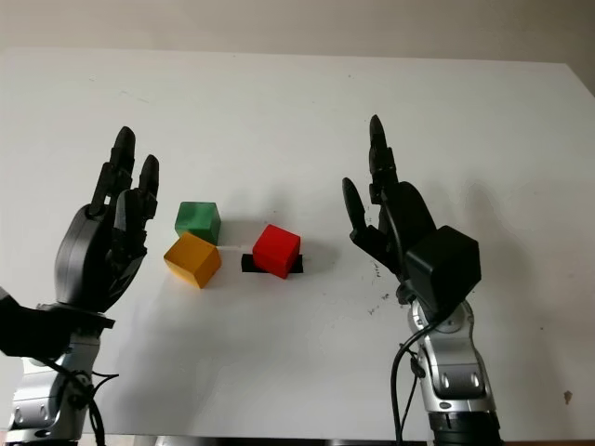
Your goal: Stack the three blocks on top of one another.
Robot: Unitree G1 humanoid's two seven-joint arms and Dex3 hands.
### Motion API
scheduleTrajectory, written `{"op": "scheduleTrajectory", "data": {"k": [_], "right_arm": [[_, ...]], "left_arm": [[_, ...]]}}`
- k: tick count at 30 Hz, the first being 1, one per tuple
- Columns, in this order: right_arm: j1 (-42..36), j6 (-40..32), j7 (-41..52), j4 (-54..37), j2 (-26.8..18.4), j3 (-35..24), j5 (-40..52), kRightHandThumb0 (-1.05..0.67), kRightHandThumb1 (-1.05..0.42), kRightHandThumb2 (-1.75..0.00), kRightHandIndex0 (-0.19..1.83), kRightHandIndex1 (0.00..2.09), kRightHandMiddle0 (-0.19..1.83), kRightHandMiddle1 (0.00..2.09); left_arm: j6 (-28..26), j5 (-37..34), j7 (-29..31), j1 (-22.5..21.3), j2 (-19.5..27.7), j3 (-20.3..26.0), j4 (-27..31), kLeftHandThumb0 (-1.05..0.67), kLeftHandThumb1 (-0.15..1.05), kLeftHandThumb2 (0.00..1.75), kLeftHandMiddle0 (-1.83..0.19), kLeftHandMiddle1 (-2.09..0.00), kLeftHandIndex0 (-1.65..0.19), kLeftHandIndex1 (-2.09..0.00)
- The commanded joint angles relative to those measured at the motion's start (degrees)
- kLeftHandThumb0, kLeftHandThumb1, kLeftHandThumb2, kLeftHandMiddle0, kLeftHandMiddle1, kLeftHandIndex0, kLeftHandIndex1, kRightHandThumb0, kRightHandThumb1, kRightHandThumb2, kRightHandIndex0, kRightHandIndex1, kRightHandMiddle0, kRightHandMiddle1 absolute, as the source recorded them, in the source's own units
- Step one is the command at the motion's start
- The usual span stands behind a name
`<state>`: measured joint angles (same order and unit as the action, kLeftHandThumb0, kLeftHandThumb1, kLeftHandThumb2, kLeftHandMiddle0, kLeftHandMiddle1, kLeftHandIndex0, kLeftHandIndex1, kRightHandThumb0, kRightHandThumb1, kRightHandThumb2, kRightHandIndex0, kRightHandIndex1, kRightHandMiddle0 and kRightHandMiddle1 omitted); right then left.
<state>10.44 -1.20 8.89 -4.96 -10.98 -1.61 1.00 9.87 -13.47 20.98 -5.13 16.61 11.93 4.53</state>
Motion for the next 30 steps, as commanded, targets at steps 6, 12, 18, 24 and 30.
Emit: {"op": "scheduleTrajectory", "data": {"k": [6,12,18,24,30], "right_arm": [[-1.2,-1.6,-0.5,-2.8,-0.4,-1.2,-0.2,-0.67,-1.05,-0.67,-0.19,0.0,-0.19,0.01],[-0.9,-1.9,-0.6,-3.1,-0.2,-1.7,0.0,-0.66,-1.05,-0.64,-0.19,0.0,-0.19,0.03],[-0.1,-1.9,-0.8,-3.0,0.1,-1.9,0.4,-0.66,-1.05,-0.64,-0.19,0.0,-0.19,0.04],[0.0,-2.7,-1.0,-3.3,0.1,-1.9,0.3,-0.66,-1.05,-0.63,-0.19,0.0,-0.18,0.05],[0.0,-3.3,-1.1,-3.5,0.2,-1.9,0.4,-0.66,-1.05,-0.62,-0.19,0.01,-0.18,0.05]], "left_arm": [[-2.8,12.0,-1.6,-3.4,13.4,3.4,6.9,-0.67,1.02,0.1,-0.12,-0.05,-0.29,-0.11],[-0.5,17.1,3.3,-7.2,24.6,3.9,7.0,-0.65,0.91,0.04,0.03,-0.03,-0.36,-0.1],[3.8,20.8,8.4,-13.1,32.6,1.5,5.0,-0.72,0.85,0.04,0.02,-0.05,-0.44,-0.1],[7.7,25.3,11.1,-17.6,36.3,-2.3,2.8,-0.77,0.84,0.05,0.03,-0.05,-0.47,-0.08],[9.9,28.4,13.0,-21.1,37.7,-5.6,1.7,-0.76,0.83,0.05,0.03,-0.05,-0.48,-0.07]]}}
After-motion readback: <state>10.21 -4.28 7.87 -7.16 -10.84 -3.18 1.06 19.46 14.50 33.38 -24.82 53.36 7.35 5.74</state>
